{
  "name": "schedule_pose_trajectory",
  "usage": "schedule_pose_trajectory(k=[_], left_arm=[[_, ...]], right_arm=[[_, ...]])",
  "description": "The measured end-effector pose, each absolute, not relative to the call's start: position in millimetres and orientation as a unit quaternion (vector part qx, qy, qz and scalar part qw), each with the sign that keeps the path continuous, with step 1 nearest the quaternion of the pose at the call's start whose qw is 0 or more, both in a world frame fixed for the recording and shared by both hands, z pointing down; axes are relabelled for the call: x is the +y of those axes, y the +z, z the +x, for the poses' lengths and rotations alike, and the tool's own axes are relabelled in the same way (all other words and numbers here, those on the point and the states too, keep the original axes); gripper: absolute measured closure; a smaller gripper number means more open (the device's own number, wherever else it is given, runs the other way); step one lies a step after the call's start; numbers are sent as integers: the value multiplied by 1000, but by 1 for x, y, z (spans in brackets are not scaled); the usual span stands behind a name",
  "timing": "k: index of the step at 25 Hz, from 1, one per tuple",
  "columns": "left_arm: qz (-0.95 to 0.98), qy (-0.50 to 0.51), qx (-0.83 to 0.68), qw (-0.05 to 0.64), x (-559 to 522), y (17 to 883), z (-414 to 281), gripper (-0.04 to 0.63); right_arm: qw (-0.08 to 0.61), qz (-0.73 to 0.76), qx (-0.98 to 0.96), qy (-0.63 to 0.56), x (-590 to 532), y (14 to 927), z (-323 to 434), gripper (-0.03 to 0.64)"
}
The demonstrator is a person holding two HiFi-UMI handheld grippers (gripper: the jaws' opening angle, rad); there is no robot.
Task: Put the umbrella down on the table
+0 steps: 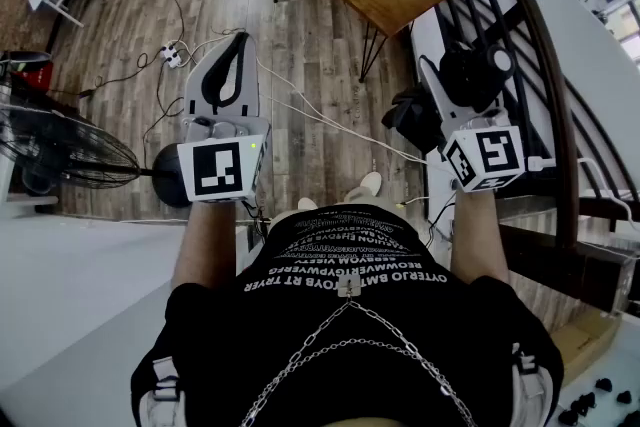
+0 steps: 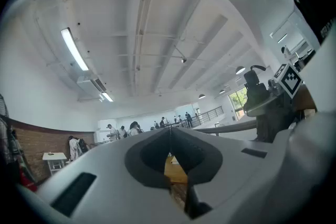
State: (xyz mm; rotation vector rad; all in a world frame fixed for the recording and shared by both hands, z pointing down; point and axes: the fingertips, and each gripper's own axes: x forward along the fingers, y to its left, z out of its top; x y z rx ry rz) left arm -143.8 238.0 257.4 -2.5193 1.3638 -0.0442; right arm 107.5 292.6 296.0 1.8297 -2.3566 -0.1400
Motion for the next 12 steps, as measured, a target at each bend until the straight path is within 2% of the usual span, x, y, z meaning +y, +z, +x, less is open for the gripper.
schedule_pose_trajectory(k=[12], left_arm=[[-886, -17, 448, 119, 258, 274, -171, 565]], right_arm=[[67, 613, -787, -32, 329, 297, 74, 376]])
